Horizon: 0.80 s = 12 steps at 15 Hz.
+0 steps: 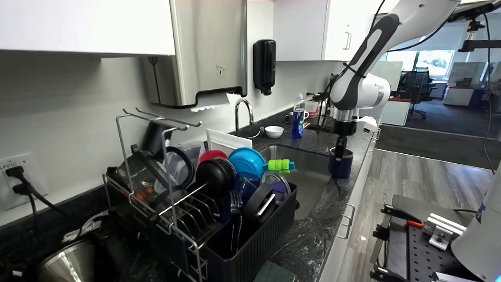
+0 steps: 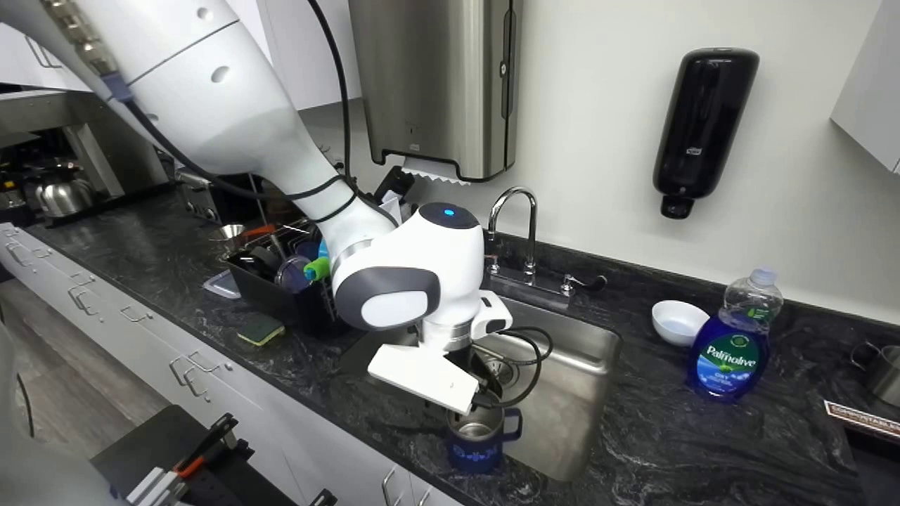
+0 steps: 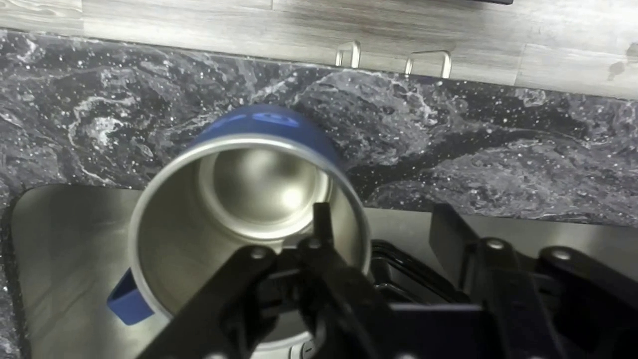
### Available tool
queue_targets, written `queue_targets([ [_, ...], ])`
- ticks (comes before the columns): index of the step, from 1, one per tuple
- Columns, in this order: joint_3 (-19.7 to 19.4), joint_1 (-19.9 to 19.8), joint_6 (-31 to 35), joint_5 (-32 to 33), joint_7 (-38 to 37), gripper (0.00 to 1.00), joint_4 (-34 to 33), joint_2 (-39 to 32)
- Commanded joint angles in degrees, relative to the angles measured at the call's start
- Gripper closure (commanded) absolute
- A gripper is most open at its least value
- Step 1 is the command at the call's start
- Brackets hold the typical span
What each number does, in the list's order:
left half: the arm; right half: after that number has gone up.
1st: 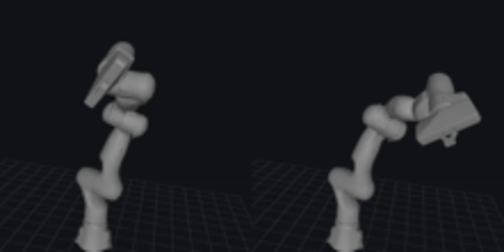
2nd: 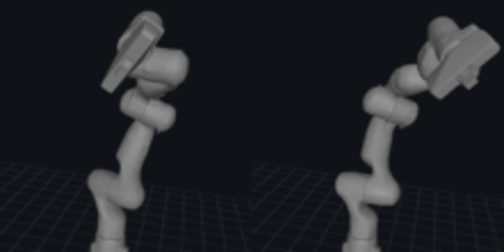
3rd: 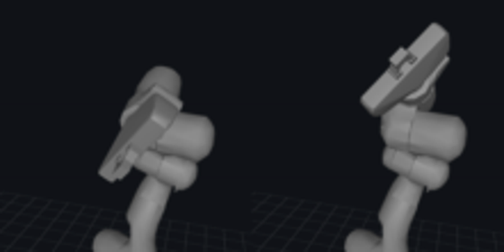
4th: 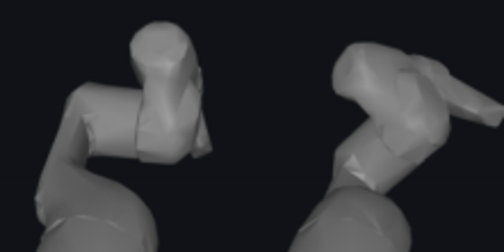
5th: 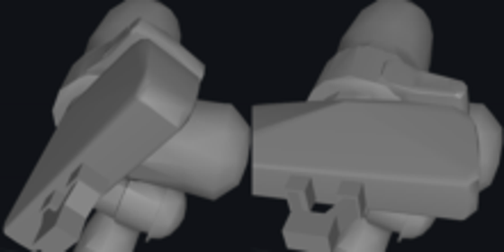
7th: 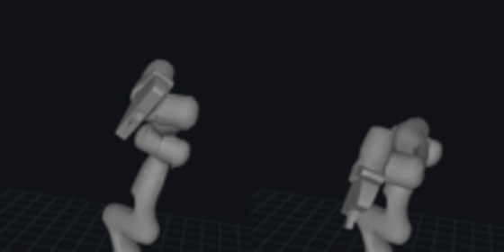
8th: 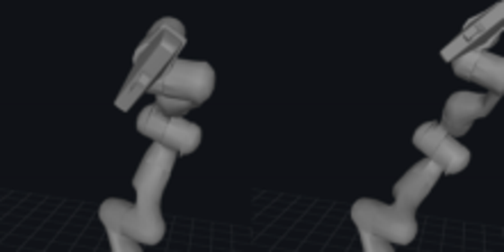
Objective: Pick up the dark blue cup from the edge of the countertop and put it in the sink.
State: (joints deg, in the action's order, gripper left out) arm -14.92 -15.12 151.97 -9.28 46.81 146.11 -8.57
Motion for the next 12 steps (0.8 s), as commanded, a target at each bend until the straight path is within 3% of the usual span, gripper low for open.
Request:
queue_targets([
  [1, 1.07, -1.22, 3.15, 1.89, -1.0, 0.75, 1.61, 0.7],
  [4, 0.9, -1.15, 4.55, 3.28, -1.6, 0.96, 2.15, 0.89],
  [5, 0.77, -0.94, 5.21, 4.34, -2.43, 0.99, 2.37, 0.95],
  [12, 0.71, 0.7, 6.42, 13.86, -10.32, 0.98, 1.34, 2.36],
])
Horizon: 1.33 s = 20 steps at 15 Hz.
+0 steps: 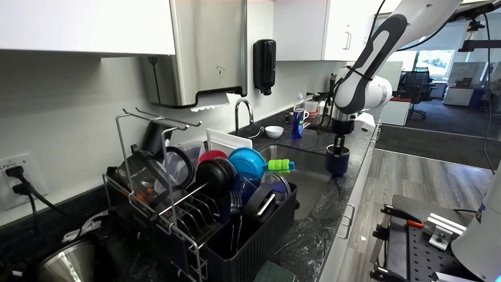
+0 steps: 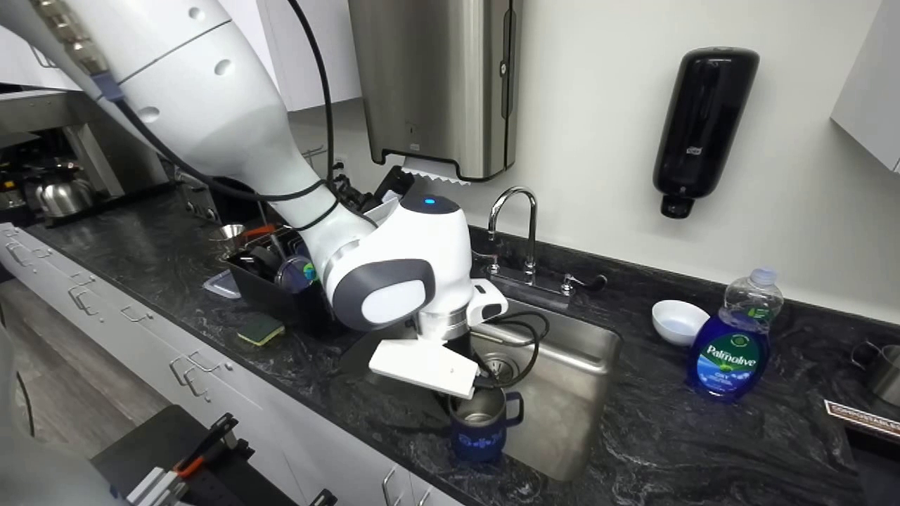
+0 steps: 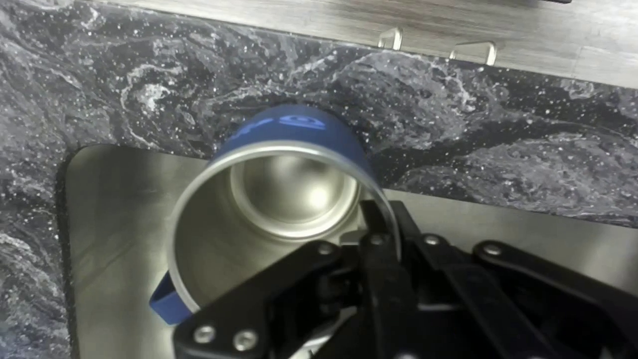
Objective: Pick up the dark blue cup from the edge of the countertop and put it in the sink.
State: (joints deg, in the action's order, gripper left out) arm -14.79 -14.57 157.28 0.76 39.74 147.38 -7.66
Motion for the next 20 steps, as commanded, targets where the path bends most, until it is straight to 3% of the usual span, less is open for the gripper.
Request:
queue_targets([
  [1, 0.89, 0.56, 1.2, 5.09, -4.82, 0.98, -0.85, 1.29],
  [5, 2.95, 1.95, 1.36, 6.88, -8.28, 0.98, -4.69, 0.63],
  [9, 5.79, 2.62, 0.42, 4.17, -8.88, 0.98, -10.34, -2.61],
  [15, 10.62, 0.0, -1.29, -2.69, -7.41, 0.98, -18.94, -11.49],
  [20, 12.89, -3.58, -1.66, -3.14, -7.34, 0.98, -24.39, -18.39],
])
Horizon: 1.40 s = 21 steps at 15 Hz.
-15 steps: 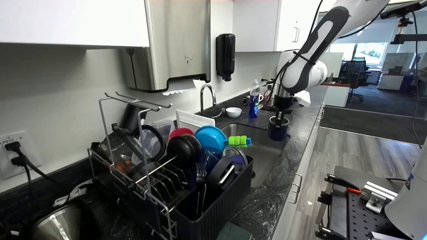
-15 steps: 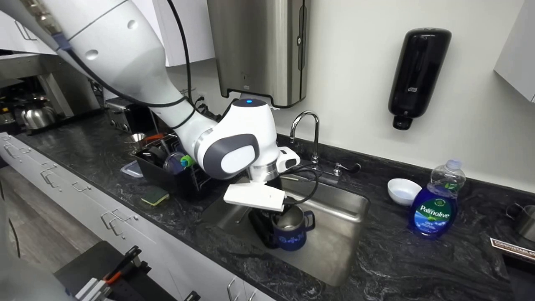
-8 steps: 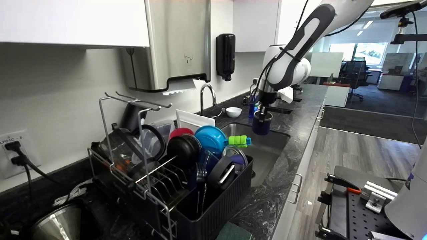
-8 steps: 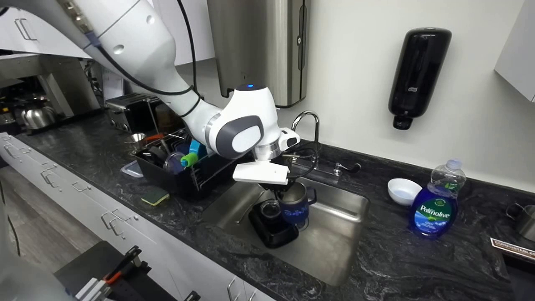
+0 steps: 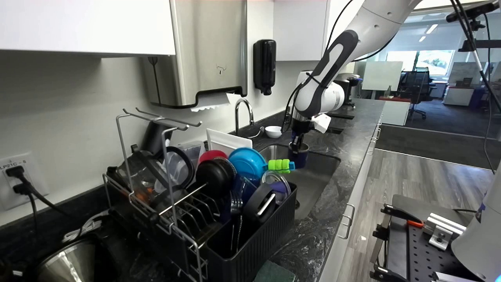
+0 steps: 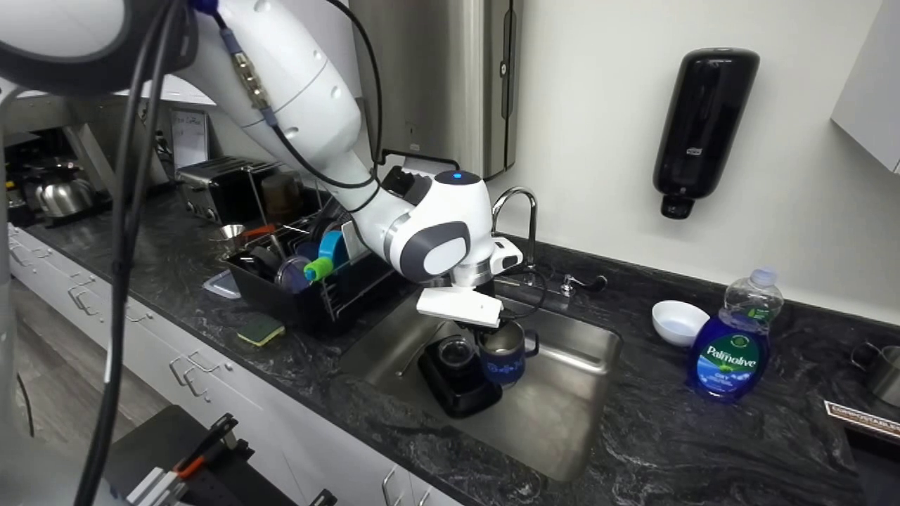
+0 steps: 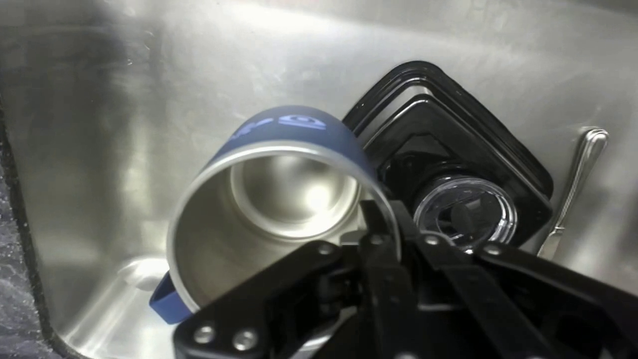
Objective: Pick up the dark blue cup from the edge of the countertop and put it in the sink.
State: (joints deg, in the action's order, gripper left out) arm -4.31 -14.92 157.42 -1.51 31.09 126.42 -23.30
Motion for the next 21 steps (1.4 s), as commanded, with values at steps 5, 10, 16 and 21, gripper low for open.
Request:
queue_targets([
  [5, 4.28, -8.18, -3.45, -1.35, 1.95, 0.98, -10.35, -8.57],
  [10, 5.21, -10.25, -6.62, -0.84, 1.73, 0.98, -17.3, -14.08],
  [16, 5.75, -10.99, -9.11, -0.43, 2.34, 0.98, -22.55, -18.97],
  [21, 6.01, -11.88, -10.11, -0.33, 3.63, 0.98, -26.42, -22.7],
])
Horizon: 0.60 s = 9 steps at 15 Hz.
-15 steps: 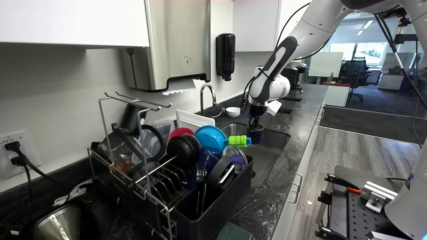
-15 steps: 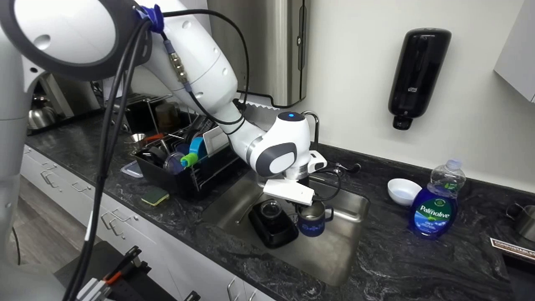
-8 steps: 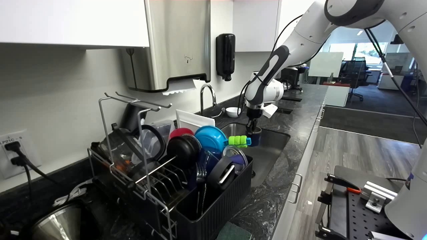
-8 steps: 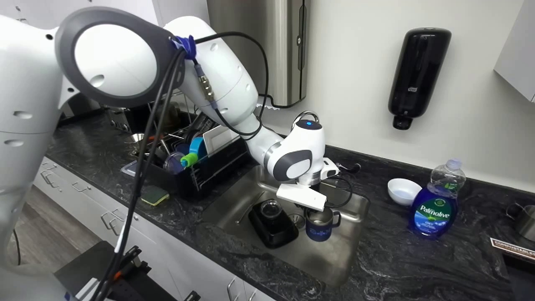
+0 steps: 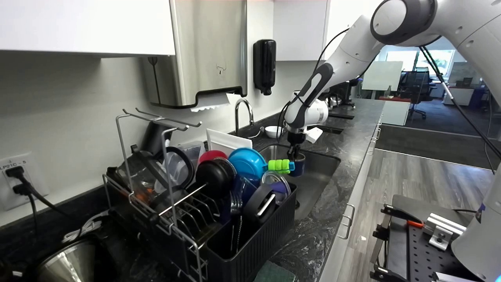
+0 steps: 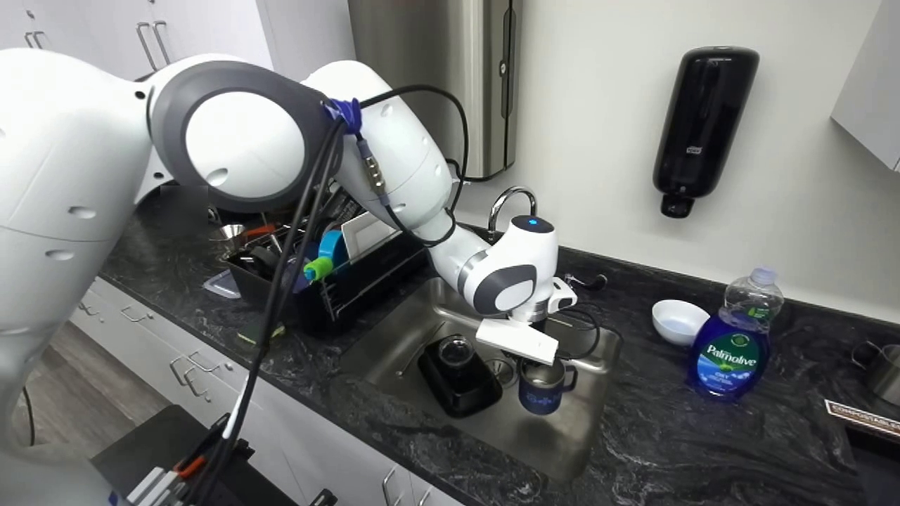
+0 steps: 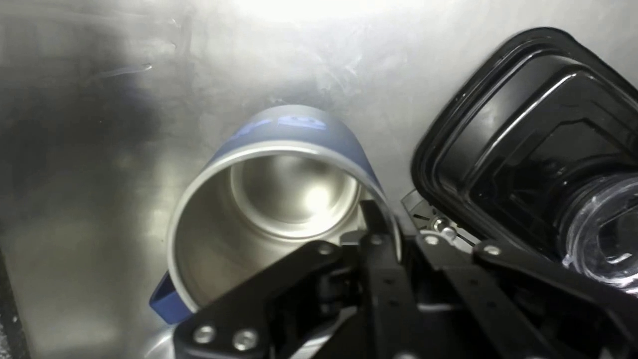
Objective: Pick up the dark blue cup from the edge of the countertop and put it in the sink.
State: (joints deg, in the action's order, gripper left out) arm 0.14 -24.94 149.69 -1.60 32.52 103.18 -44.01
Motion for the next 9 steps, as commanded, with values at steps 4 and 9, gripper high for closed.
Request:
queue_targets([
  [4, 0.81, -1.68, -4.59, 0.21, 1.97, 0.98, -6.19, -4.31],
  [9, 0.2, -1.04, -3.73, 0.32, 0.88, 0.93, -5.74, -4.49],
])
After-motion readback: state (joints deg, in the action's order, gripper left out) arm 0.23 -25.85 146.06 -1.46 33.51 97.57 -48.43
